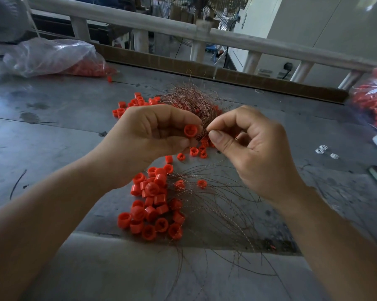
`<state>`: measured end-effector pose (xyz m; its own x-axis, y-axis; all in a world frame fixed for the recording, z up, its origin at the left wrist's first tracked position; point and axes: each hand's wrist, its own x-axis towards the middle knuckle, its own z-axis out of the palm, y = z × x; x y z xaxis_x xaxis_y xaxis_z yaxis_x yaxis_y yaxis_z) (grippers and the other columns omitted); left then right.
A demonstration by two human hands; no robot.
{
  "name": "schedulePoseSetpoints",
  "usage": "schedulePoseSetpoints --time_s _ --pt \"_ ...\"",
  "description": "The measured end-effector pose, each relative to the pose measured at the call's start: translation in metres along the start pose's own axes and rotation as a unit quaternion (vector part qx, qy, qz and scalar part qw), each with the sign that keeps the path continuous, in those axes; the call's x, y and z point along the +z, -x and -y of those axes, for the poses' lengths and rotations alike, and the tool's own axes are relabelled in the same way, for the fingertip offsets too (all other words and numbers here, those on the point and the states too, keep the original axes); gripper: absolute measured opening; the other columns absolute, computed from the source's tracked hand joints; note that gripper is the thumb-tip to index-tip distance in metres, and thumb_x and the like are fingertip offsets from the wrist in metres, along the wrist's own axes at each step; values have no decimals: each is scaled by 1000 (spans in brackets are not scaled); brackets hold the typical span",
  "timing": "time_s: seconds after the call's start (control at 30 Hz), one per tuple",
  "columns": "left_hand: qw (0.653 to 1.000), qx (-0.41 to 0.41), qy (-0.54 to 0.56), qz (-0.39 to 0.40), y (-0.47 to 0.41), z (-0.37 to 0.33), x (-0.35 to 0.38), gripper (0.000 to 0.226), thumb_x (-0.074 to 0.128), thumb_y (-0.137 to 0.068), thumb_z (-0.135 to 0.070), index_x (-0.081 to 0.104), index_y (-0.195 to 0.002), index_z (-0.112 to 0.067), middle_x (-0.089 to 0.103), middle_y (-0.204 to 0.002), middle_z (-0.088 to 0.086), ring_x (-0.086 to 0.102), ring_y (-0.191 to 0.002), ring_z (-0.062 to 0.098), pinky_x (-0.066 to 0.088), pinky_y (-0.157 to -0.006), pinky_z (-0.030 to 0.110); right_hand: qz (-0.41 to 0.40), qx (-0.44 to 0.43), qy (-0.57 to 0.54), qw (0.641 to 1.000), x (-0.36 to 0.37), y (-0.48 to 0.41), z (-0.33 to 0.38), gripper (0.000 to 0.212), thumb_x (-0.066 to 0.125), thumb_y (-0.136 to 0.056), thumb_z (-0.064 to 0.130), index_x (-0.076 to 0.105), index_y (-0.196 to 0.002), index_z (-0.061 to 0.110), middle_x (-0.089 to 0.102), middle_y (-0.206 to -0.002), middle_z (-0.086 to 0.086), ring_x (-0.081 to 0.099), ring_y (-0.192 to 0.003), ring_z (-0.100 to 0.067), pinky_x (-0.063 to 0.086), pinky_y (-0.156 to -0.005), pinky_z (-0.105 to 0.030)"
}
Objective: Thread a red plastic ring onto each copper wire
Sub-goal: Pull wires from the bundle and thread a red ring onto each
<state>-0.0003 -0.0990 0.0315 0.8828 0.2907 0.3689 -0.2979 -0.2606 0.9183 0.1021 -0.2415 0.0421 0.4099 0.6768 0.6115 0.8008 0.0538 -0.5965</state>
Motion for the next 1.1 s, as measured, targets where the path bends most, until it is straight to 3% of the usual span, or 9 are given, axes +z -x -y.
schedulePoseSetpoints --time_s 0.2,0.4,0.5,0.77,0.9,1.1 --pt "1000 9 6 9 1 1 1 32 61 -63 -9 65 -92 -21 73 -81 -12 68 -76 2 50 -68 10 11 3 27 1000 1 1 0 10 61 -78 14 58 -77 24 56 -74 12 51 -65 4 37 -58 -6" --pt "999 8 40 19 0 4 -2 33 65 -69 -14 69 -99 -26 73 -87 -6 69 -82 11 52 -73 16 18 11 36 999 -1 1 1 11 62 -78 14 59 -76 24 56 -71 13 50 -61 6 37 -55 -7" --pt "999 7 40 26 0 6 -3 39 57 -71 -5 67 -101 -29 73 -89 -7 69 -85 12 52 -74 17 19 14 37 999 -1 2 1 13 63 -79 13 59 -75 25 54 -70 15 50 -61 7 37 -55 -7" --pt "998 4 55 21 2 4 -1 28 59 -71 -8 73 -90 -23 74 -86 -5 70 -81 12 53 -72 17 29 23 37 999 -3 2 2 15 64 -79 12 59 -75 25 54 -70 15 51 -63 5 38 -57 -7" --pt "997 1 77 28 2 2 -1 32 62 -70 -7 68 -97 -25 74 -82 -4 70 -78 11 53 -70 17 26 31 6 999 -4 2 3 15 59 -77 12 61 -75 27 57 -71 12 52 -61 2 38 -55 -8" --pt "988 -11 152 37 2 1 -3 31 69 -59 -6 76 -85 -22 73 -82 4 70 -74 14 54 -67 19 14 70 -82 994 -4 2 0 19 61 -74 10 55 -80 27 57 -66 10 54 -61 -4 47 -57 -18"
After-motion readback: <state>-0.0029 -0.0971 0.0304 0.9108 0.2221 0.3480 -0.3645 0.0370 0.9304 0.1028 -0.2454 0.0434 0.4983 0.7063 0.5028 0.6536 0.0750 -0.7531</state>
